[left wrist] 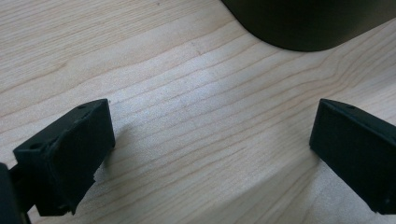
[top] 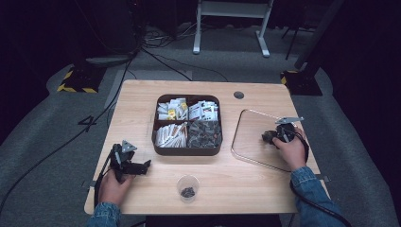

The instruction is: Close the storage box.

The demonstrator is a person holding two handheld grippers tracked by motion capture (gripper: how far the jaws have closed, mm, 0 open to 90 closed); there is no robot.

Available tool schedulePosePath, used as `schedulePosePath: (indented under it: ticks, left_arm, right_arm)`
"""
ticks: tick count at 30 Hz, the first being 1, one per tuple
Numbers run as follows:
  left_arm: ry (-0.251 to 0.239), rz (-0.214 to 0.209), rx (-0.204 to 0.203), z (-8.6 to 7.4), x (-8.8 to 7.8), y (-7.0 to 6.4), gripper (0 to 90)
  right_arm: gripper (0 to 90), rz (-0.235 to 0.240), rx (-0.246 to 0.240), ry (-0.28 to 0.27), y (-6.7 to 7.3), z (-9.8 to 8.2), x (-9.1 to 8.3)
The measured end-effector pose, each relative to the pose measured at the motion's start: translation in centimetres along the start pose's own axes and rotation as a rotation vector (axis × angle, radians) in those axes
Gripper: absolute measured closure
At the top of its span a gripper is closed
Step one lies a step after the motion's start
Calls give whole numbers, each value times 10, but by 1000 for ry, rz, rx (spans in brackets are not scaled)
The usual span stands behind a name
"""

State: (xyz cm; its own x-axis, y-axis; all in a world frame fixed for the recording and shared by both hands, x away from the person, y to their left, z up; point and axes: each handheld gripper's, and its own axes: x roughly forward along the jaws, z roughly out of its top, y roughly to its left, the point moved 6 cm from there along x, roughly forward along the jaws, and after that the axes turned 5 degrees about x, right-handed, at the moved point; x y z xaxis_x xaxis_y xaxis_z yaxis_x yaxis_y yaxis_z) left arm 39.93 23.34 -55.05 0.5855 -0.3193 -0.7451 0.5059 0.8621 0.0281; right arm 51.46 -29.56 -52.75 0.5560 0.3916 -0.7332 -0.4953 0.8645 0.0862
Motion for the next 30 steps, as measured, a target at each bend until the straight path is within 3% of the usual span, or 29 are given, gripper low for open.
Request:
schedulePosePath:
  ticks: [7, 30]
  left_arm:
    - [0, 0, 1, 0, 0, 0, 5]
    - [2, 1, 2, 0, 0, 0, 5]
  right_arm:
    - [589, 23, -2, -53, 6, 11, -12]
    - [590, 71, -25, -147, 30, 38, -49]
